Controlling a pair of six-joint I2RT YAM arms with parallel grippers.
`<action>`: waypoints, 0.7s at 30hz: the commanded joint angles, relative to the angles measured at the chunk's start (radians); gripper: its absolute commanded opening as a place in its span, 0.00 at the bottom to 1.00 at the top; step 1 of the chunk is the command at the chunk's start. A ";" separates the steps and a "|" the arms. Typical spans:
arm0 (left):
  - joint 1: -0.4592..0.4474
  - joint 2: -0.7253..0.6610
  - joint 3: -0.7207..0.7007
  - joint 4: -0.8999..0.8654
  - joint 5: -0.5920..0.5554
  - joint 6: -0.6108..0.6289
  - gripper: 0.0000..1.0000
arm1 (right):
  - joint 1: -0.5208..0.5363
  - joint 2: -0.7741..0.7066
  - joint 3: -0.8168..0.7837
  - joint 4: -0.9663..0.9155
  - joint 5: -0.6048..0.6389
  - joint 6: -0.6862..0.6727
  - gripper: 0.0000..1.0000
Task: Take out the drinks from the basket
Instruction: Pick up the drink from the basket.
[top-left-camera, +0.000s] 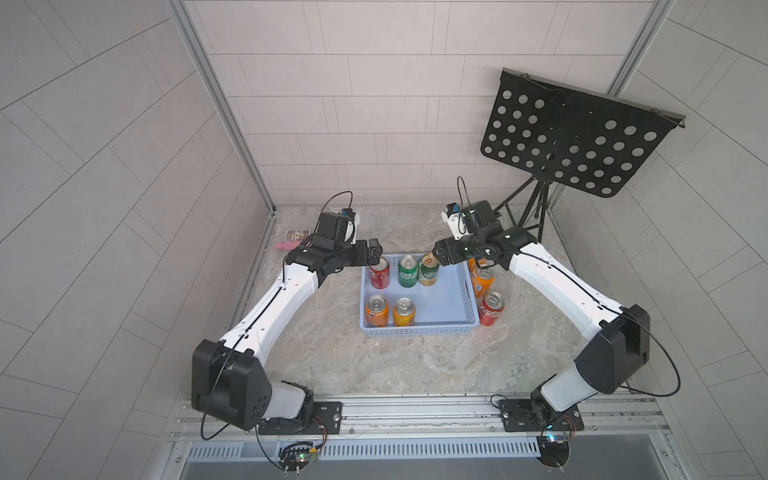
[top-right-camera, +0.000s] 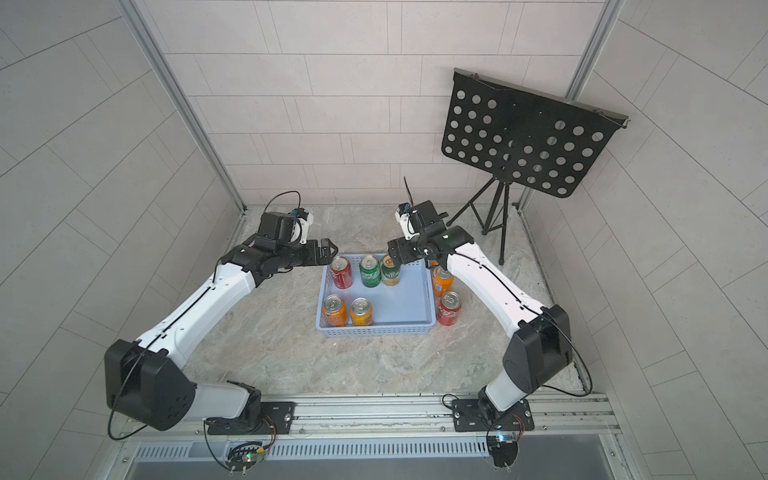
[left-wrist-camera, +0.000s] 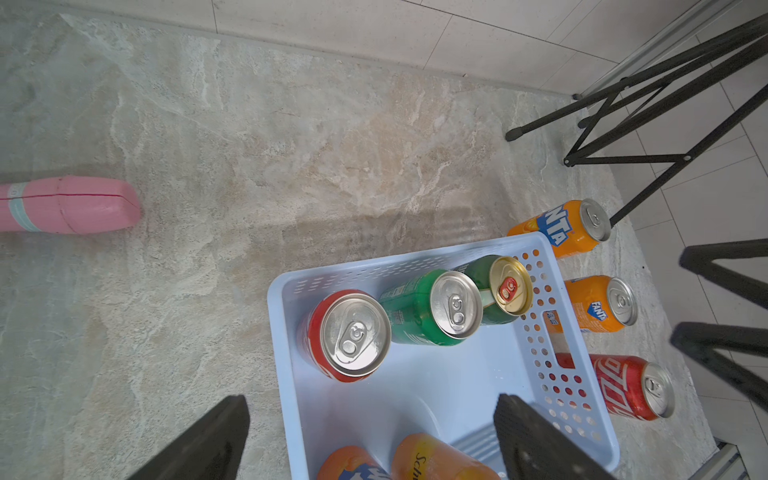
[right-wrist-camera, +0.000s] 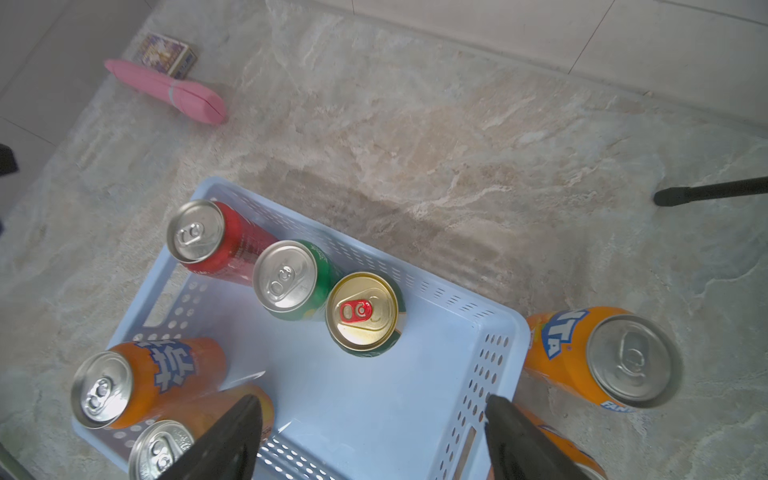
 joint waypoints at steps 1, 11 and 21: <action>-0.005 -0.014 0.006 -0.014 -0.030 0.002 1.00 | 0.019 0.028 0.023 -0.019 0.048 -0.018 0.88; -0.004 0.022 0.032 -0.059 -0.041 0.005 1.00 | 0.021 0.186 0.097 -0.050 0.024 -0.077 0.91; -0.005 0.009 0.024 -0.051 -0.044 0.006 1.00 | 0.020 0.294 0.189 -0.126 -0.014 -0.066 0.91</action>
